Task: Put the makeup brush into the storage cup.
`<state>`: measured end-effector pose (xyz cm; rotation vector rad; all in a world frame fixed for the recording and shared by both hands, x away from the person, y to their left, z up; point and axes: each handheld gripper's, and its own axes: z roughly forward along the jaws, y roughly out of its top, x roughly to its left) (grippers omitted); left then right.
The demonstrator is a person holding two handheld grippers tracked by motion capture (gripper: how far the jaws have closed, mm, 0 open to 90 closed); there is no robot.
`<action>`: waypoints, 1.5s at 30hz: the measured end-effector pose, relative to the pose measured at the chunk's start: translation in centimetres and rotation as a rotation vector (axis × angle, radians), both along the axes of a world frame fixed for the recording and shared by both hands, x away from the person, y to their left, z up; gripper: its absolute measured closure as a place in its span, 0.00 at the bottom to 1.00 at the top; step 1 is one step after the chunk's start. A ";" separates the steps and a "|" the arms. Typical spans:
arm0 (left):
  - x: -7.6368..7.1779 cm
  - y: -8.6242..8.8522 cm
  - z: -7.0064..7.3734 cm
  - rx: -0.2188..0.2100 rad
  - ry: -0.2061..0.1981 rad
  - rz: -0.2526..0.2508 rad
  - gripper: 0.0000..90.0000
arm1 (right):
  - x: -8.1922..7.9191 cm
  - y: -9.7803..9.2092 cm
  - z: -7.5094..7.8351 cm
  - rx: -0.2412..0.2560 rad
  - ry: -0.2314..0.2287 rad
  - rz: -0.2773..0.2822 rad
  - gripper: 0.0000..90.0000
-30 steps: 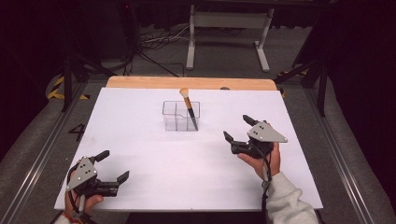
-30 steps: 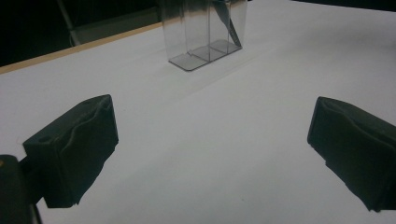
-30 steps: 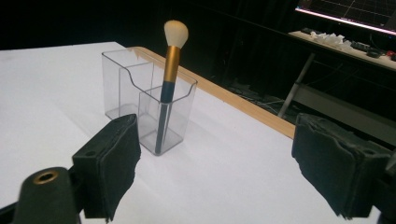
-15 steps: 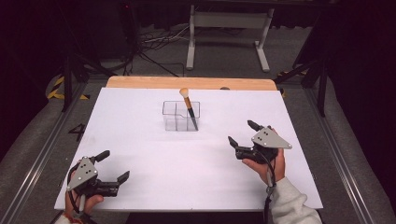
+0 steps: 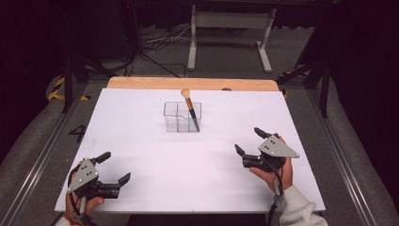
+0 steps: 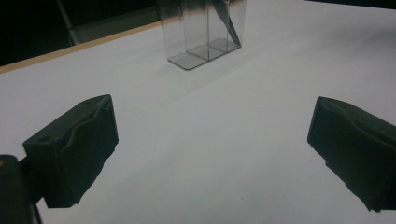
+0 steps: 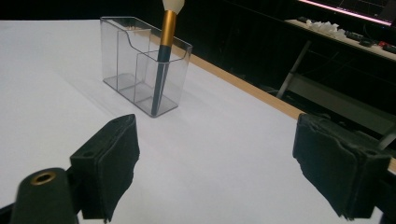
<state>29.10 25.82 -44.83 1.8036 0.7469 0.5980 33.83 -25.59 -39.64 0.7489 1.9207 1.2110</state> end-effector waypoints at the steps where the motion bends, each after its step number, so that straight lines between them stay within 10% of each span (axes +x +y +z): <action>1: 0.0 0.0 0.0 0.002 0.000 -0.001 0.03 | -0.1 -0.1 0.0 0.003 0.002 0.002 0.17; 45: 0.0 -0.2 0.0 0.011 0.002 -0.004 0.03 | -3.1 -5.7 -3.4 -0.050 0.076 -0.044 0.15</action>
